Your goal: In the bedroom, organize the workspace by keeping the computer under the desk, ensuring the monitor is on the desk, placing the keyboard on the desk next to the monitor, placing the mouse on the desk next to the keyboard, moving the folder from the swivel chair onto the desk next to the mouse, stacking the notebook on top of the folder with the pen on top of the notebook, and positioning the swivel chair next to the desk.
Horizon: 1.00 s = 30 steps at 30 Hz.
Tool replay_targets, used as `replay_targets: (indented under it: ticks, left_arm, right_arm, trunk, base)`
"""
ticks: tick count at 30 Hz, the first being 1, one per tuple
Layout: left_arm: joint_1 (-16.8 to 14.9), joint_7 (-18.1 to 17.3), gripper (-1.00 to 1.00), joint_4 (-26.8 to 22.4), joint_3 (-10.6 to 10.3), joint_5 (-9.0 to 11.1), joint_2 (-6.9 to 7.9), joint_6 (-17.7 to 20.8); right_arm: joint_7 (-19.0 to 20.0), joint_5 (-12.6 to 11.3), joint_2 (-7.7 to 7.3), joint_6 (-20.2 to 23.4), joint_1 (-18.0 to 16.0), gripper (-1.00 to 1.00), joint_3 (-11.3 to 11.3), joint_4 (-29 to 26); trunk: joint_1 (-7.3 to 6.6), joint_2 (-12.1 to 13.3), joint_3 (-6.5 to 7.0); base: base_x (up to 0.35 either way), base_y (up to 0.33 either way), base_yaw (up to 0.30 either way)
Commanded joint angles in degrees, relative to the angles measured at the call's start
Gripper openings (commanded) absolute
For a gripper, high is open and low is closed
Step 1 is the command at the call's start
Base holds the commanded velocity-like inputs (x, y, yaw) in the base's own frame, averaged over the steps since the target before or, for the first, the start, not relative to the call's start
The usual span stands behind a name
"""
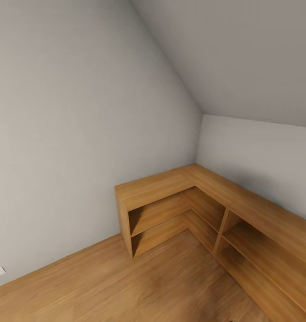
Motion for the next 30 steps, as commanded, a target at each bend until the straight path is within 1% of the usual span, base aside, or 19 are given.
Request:
replay_targets:
  ticks: [1, 9, 19, 30]
  left_arm:
    - [0.0, 0.3, 1.00, -0.1, -0.4, 0.4, 0.00, -0.1]
    - [0.0, 0.3, 1.00, -0.1, -0.3, 0.4, -0.06, -0.1]
    - [0.0, 0.3, 1.00, -0.1, -0.3, 0.5, -0.06, -0.1]
    - [0.0, 0.3, 1.00, -0.1, -0.3, 0.5, -0.11, -0.1]
  right_arm:
    - [-0.5, 0.0, 0.00, 0.0, 0.0, 1.00, 0.5, 0.0]
    - [-0.5, 0.1, 0.00, 0.0, 0.0, 1.00, 0.5, 0.0]
    - [-0.5, 0.1, 0.00, 0.0, 0.0, 1.00, 0.5, 0.0]
    - [-0.5, 0.1, 0.00, 0.0, 0.0, 1.00, 0.5, 0.0]
  trunk:
    - [0.05, -0.1, -0.12]
    - [0.05, -0.1, -0.12]
    - [0.05, -0.1, -0.12]
    - [0.05, -0.1, -0.12]
  base:
    - [0.122, 0.000, -0.291]
    - [0.106, 0.012, -0.292]
    - [0.297, 0.032, -0.292]
    - [0.291, 0.200, -0.292]
